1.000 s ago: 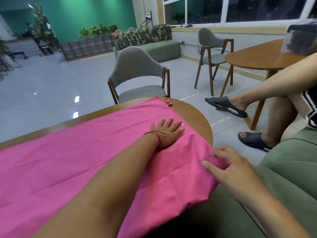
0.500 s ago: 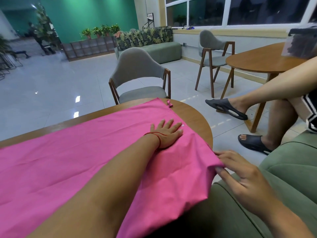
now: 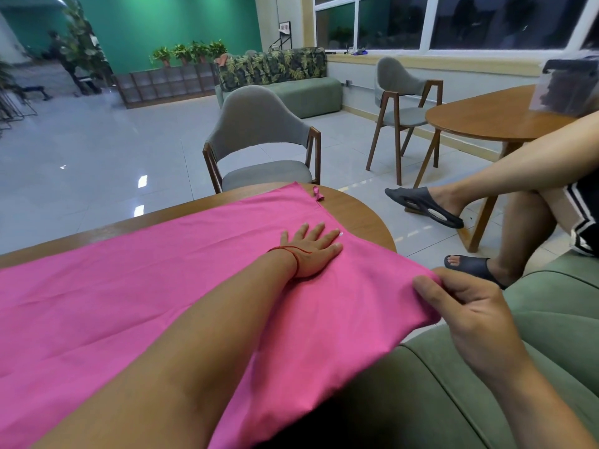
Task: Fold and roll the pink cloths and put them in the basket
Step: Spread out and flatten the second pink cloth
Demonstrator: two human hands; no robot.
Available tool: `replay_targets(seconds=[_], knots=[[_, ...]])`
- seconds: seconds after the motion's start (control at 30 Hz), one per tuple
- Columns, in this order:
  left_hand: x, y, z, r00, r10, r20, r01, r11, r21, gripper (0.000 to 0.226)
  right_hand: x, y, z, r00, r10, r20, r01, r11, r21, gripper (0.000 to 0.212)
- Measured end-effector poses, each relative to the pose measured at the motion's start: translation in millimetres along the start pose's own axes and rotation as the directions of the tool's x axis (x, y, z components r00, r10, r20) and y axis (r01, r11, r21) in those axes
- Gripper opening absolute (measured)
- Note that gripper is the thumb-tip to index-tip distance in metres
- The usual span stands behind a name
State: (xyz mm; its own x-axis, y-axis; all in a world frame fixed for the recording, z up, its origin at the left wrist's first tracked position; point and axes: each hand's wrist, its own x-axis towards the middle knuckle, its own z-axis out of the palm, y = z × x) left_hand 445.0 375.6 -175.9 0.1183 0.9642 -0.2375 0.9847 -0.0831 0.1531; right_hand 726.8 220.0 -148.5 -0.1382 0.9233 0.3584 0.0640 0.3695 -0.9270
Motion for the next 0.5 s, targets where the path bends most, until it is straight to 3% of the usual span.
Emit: replay_targets(seconds=[0.13, 0.23, 0.37, 0.5], knots=[[-0.5, 0.3, 1.1, 1.000, 0.005, -0.003, -0.005, 1.000, 0.007, 0.064, -2.8, 0.6, -4.0, 0.998, -0.011, 0.058, 0.006, 0.997, 0.079, 0.032], [-0.7, 0.3, 1.1, 1.000, 0.005, -0.003, -0.005, 1.000, 0.006, 0.066, -3.8, -1.5, -2.9, 0.992, 0.059, 0.111, -0.070, 0.992, 0.102, 0.030], [-0.8, 0.3, 1.8, 1.000, 0.007, -0.007, -0.007, 1.000, 0.013, 0.066, -11.0, -6.0, 2.9, 0.982, 0.157, 0.106, -0.144, 0.982, -0.120, 0.029], [1.1, -1.5, 2.7, 1.000, 0.002, -0.011, -0.002, 1.000, 0.017, 0.066, -21.4, -22.1, 8.4, 0.987, 0.155, -0.031, -0.153, 0.890, -0.430, 0.029]])
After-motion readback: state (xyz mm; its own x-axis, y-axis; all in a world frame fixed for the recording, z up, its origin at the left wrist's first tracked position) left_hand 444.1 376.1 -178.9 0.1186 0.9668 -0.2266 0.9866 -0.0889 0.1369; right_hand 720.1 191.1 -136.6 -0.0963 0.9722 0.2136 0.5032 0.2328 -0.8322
